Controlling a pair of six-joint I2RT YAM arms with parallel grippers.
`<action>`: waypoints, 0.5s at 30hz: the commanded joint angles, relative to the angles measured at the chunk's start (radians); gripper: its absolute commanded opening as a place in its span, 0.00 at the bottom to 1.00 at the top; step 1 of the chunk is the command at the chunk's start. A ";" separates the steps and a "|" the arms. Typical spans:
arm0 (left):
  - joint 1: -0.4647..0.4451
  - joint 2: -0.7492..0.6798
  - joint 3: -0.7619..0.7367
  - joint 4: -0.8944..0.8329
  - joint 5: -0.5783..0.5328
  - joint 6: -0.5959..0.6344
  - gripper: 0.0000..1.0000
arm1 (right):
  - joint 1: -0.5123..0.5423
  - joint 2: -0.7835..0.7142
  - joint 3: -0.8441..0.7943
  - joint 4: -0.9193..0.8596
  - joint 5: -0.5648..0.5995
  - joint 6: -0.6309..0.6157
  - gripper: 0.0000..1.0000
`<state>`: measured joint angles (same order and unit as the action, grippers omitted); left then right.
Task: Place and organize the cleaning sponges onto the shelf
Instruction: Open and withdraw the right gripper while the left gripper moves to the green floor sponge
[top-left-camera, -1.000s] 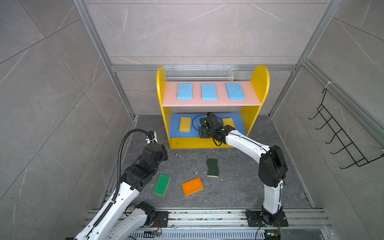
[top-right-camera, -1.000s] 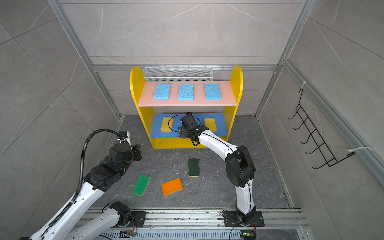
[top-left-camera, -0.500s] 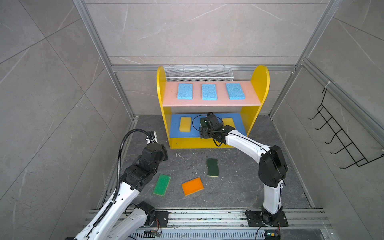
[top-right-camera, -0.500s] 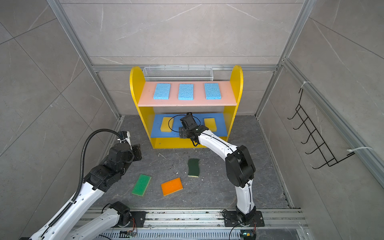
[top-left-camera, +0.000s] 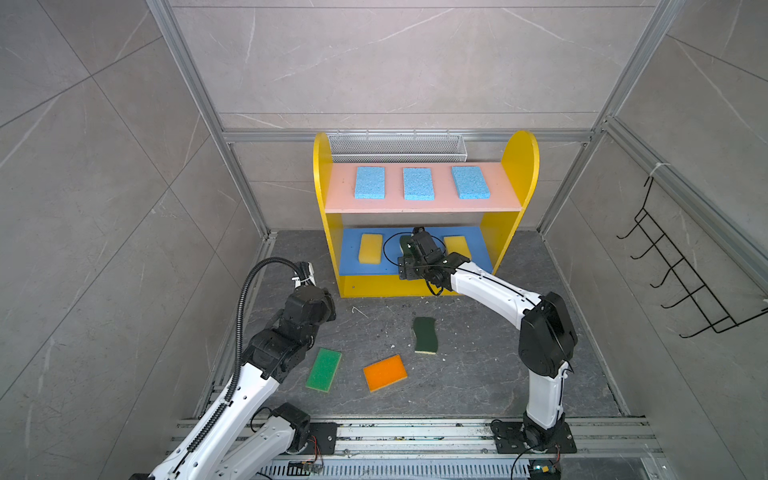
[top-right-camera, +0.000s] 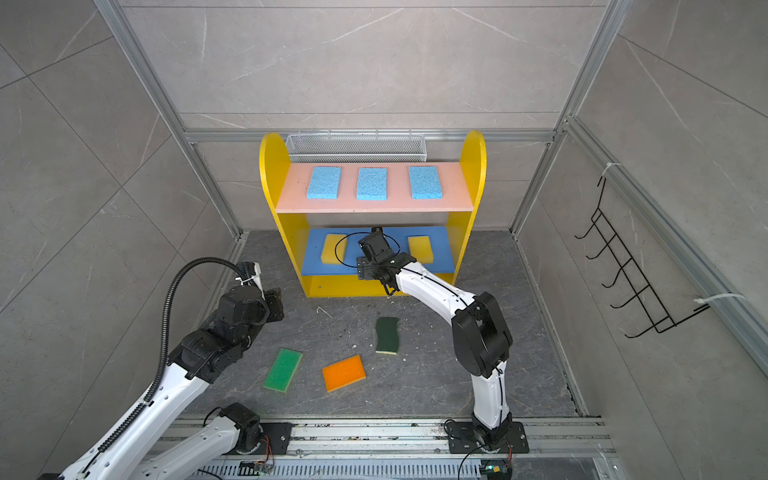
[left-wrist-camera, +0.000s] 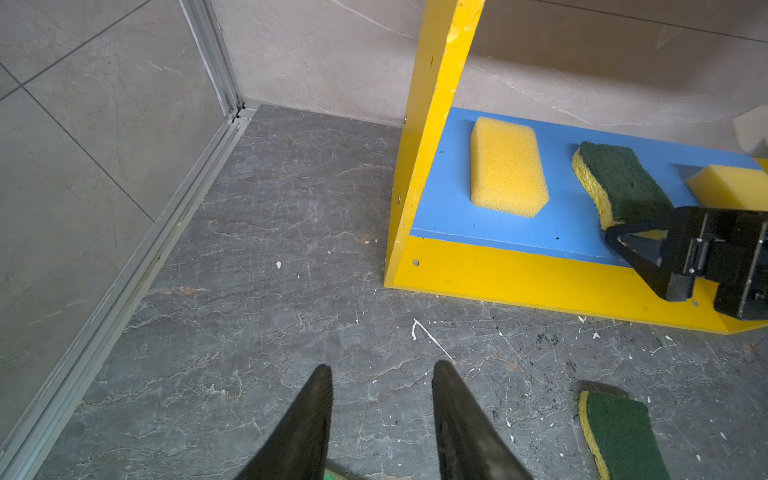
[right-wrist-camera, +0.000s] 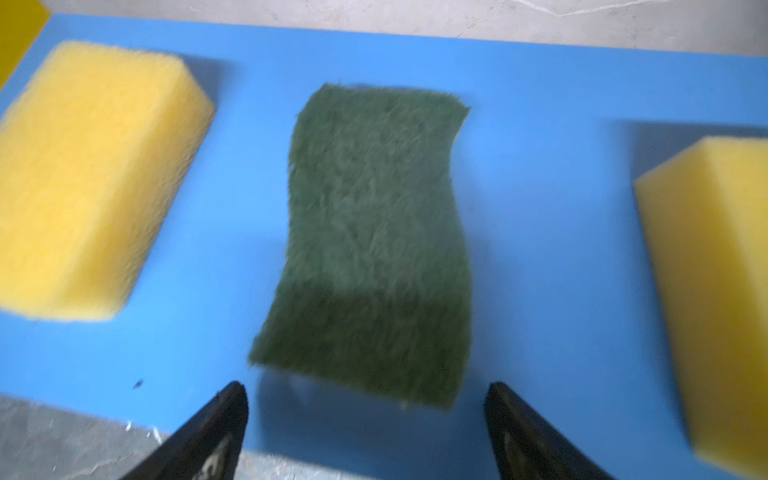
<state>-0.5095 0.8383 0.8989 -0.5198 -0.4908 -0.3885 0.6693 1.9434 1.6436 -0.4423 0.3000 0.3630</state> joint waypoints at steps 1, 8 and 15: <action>0.006 0.005 0.034 -0.010 -0.030 0.028 0.43 | 0.031 -0.119 -0.051 -0.039 0.014 0.024 0.92; 0.006 0.070 0.063 -0.056 -0.064 0.024 0.45 | 0.063 -0.341 -0.191 -0.065 0.028 0.049 0.93; 0.005 0.126 0.072 -0.145 -0.059 -0.026 0.53 | 0.066 -0.543 -0.307 -0.202 0.121 0.054 0.94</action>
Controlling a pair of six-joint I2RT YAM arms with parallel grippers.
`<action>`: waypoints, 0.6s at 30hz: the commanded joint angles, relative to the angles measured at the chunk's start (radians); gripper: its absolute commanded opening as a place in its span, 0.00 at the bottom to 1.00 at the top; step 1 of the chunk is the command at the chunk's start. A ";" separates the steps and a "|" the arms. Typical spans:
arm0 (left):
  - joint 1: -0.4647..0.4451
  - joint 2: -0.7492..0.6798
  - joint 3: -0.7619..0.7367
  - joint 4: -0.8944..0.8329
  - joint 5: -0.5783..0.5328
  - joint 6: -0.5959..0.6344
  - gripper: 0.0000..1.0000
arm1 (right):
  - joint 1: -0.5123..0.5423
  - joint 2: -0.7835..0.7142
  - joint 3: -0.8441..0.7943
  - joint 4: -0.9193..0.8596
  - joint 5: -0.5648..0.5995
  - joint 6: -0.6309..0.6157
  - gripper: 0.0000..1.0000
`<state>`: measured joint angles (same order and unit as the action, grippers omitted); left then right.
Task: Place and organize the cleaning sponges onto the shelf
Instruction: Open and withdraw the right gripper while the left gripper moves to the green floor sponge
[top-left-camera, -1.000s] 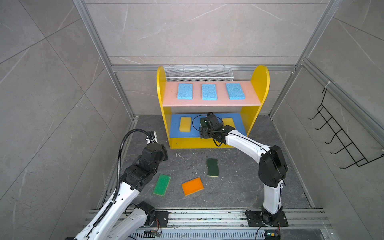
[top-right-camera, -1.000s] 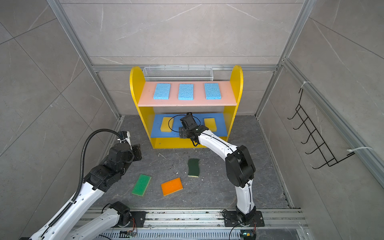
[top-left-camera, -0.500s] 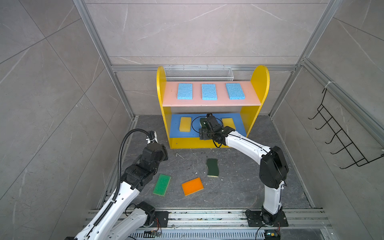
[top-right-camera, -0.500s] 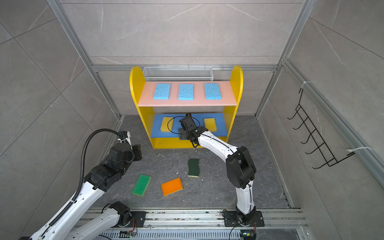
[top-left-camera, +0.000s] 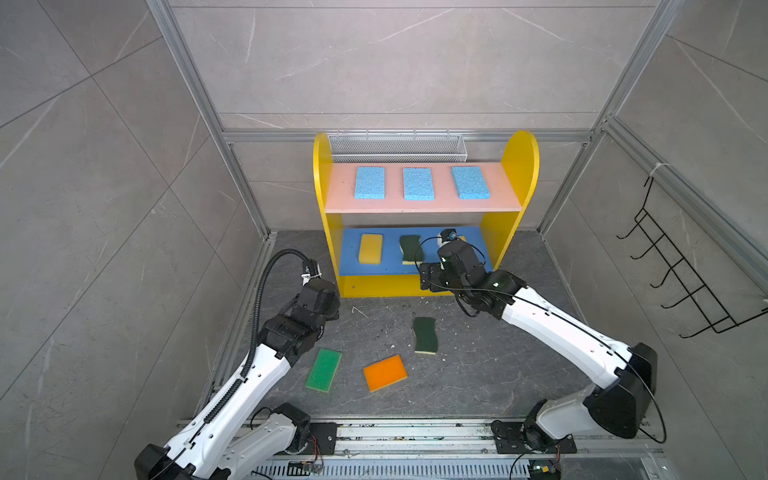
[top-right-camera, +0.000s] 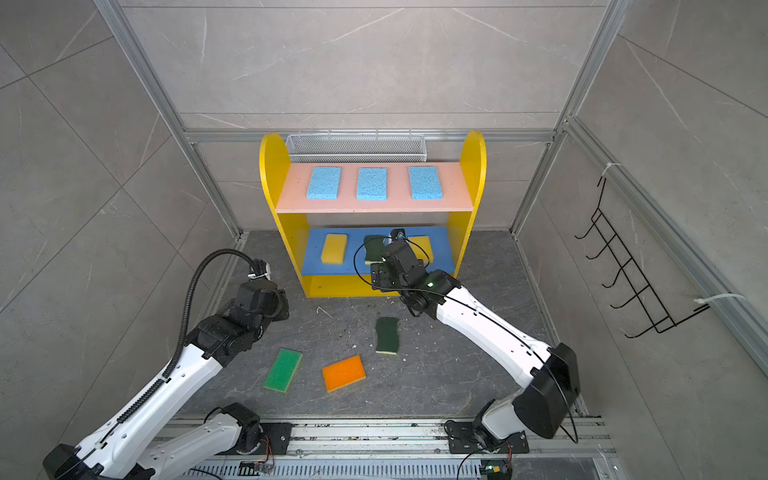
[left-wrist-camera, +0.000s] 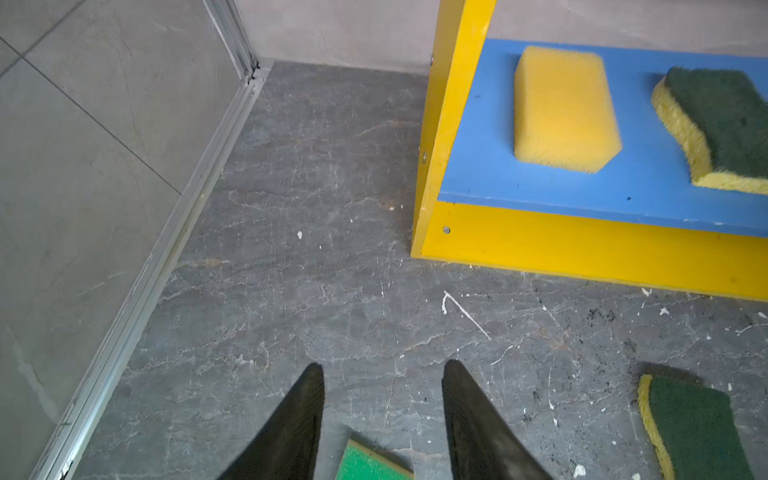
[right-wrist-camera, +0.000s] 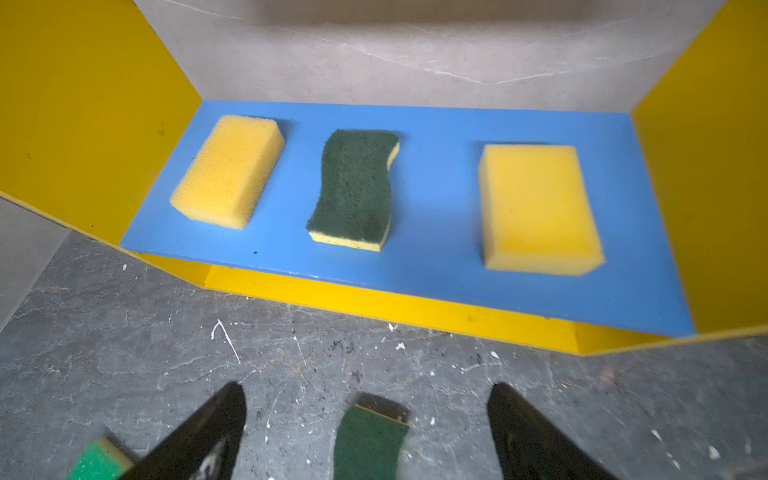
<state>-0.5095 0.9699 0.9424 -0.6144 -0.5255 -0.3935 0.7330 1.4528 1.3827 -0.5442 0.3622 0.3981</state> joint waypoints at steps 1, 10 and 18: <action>0.005 -0.009 0.023 -0.063 -0.022 -0.030 0.56 | 0.001 -0.082 -0.069 -0.119 0.066 0.024 0.94; 0.006 0.005 -0.047 -0.251 0.083 -0.182 0.71 | 0.000 -0.228 -0.233 -0.199 0.071 0.066 0.97; 0.005 0.038 -0.156 -0.347 0.192 -0.322 0.85 | -0.058 -0.315 -0.351 -0.198 0.013 0.086 1.00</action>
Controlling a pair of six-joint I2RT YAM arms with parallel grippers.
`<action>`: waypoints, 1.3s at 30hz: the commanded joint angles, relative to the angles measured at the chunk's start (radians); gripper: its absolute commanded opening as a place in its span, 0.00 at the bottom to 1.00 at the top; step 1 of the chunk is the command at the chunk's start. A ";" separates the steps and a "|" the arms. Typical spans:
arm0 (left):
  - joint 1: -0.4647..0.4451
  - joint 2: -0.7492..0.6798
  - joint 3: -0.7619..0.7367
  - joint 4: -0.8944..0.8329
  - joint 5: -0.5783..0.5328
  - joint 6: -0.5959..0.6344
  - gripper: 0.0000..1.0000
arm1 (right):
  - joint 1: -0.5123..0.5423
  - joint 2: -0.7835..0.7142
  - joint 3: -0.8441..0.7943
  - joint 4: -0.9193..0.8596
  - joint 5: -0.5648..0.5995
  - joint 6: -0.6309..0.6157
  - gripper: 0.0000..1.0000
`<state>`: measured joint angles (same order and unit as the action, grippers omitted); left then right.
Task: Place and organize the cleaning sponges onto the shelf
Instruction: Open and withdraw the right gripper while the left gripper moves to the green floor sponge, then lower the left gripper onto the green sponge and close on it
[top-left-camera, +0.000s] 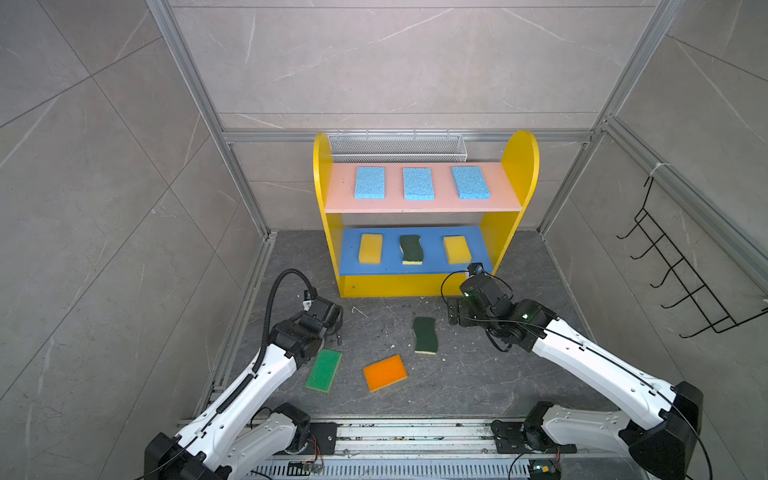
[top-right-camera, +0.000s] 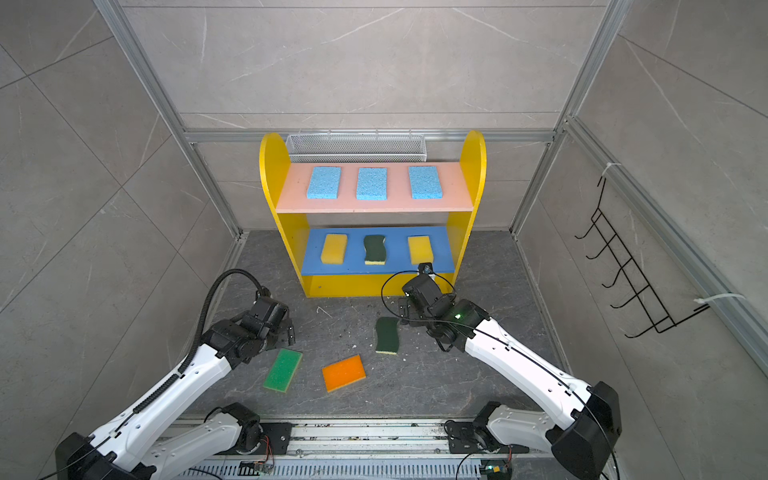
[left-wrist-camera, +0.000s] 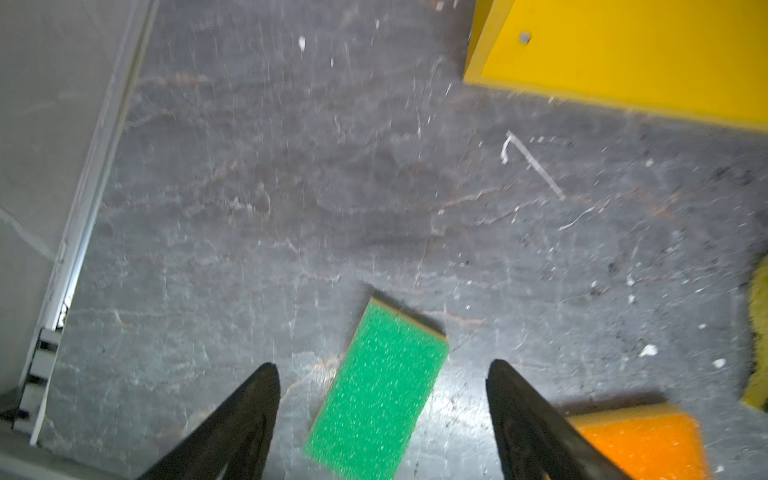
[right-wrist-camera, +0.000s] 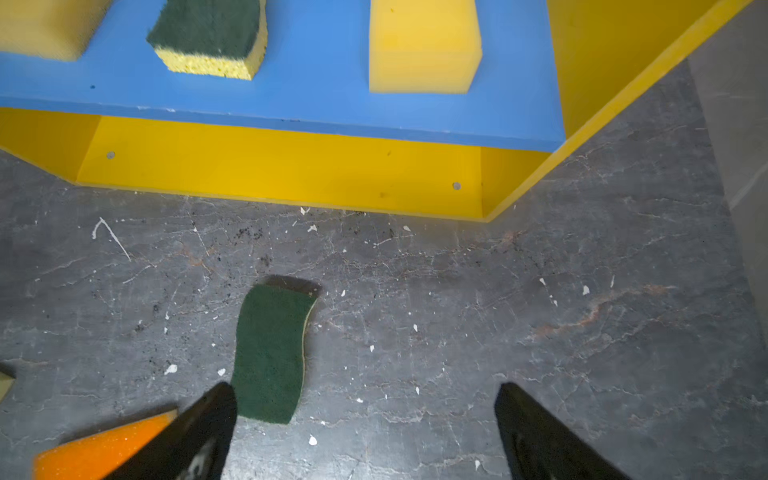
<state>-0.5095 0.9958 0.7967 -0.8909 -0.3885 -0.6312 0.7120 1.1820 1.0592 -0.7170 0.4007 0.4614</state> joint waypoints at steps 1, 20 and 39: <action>0.005 0.021 -0.016 -0.080 0.068 -0.089 0.85 | -0.064 -0.056 -0.042 -0.024 -0.049 0.022 1.00; -0.010 0.294 -0.048 -0.062 0.122 -0.120 0.92 | -0.491 -0.113 -0.148 0.018 -0.351 -0.058 1.00; 0.015 0.486 0.065 -0.058 0.203 0.085 0.90 | -0.561 -0.102 -0.181 0.052 -0.473 -0.030 1.00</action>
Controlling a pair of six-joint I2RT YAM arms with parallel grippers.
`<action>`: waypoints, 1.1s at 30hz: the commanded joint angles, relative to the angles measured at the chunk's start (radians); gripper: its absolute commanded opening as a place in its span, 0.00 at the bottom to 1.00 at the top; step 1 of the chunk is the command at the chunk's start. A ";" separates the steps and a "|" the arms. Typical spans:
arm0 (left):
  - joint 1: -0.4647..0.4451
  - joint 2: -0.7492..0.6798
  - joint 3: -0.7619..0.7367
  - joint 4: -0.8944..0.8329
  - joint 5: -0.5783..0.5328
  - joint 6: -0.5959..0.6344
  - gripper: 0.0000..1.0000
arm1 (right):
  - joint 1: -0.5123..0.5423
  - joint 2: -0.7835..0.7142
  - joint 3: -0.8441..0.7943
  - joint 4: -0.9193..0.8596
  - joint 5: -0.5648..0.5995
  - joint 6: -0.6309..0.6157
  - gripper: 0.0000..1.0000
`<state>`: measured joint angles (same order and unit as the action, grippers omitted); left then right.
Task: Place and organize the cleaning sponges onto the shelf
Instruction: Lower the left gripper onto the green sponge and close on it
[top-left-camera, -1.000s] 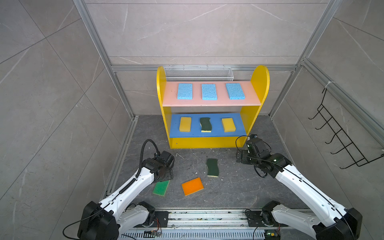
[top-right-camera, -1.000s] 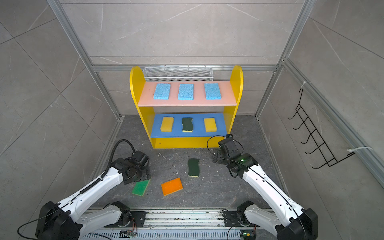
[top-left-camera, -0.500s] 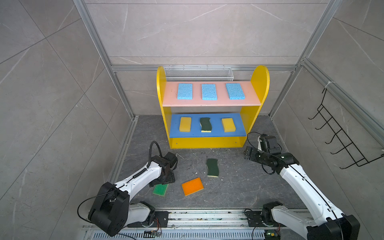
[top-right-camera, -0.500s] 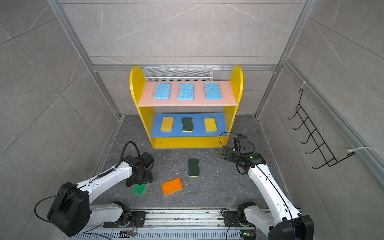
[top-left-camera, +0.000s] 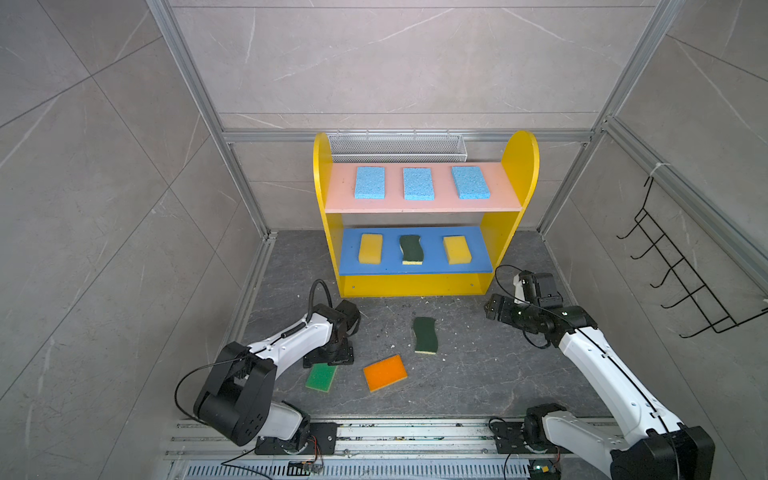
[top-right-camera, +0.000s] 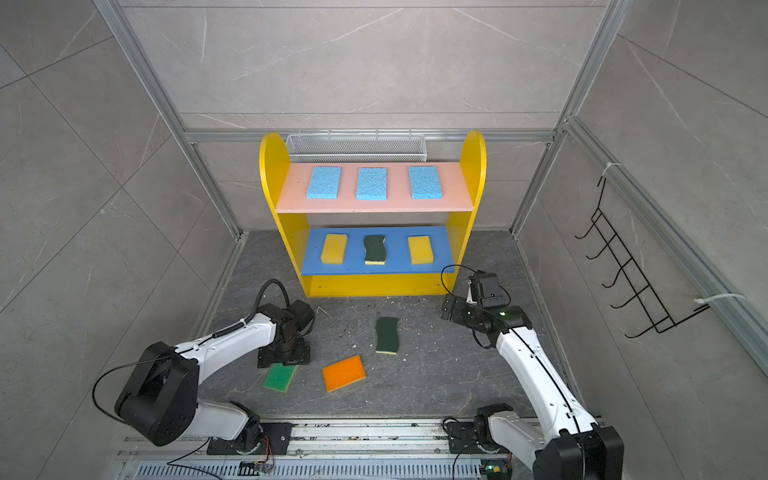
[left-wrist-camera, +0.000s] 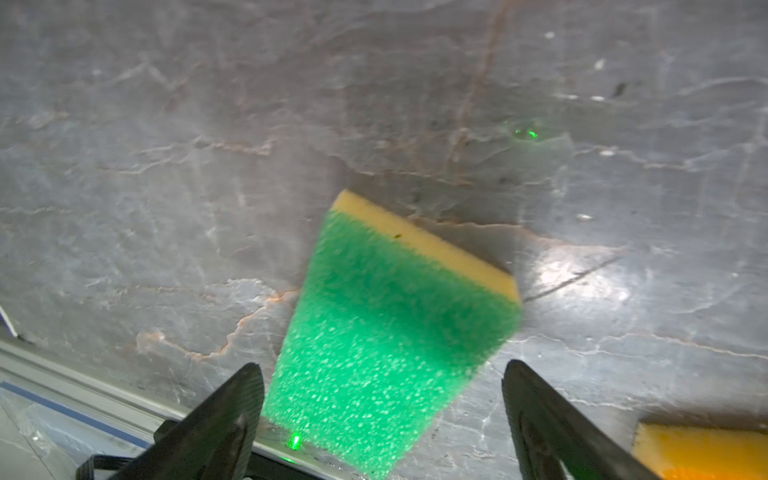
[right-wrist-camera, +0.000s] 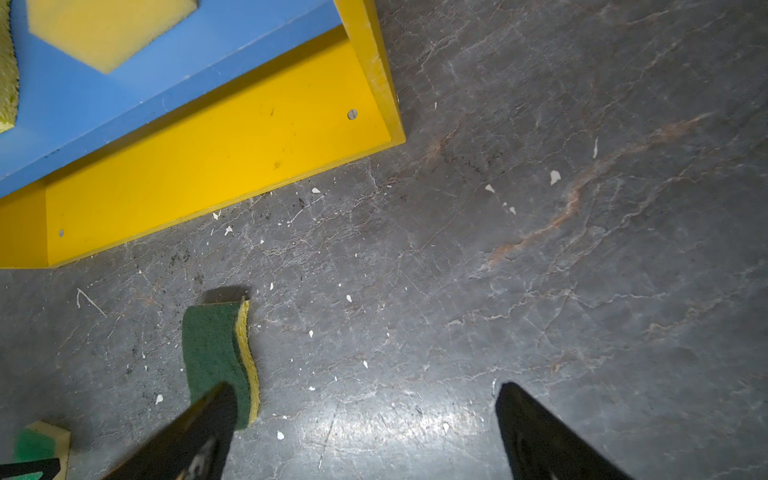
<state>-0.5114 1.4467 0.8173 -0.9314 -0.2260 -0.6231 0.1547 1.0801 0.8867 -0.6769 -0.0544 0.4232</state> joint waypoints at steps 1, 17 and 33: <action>0.026 0.052 0.053 -0.021 0.051 0.092 0.88 | -0.005 0.001 -0.006 0.014 -0.024 0.009 1.00; 0.054 0.107 0.058 0.052 0.162 0.115 0.58 | -0.009 -0.014 -0.017 0.012 -0.037 0.004 0.99; 0.047 0.142 0.191 0.274 0.140 0.008 0.50 | -0.012 -0.043 -0.006 0.005 -0.045 0.016 0.99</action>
<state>-0.4580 1.5799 0.9661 -0.7120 -0.1162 -0.5819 0.1471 1.0561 0.8806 -0.6765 -0.0917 0.4271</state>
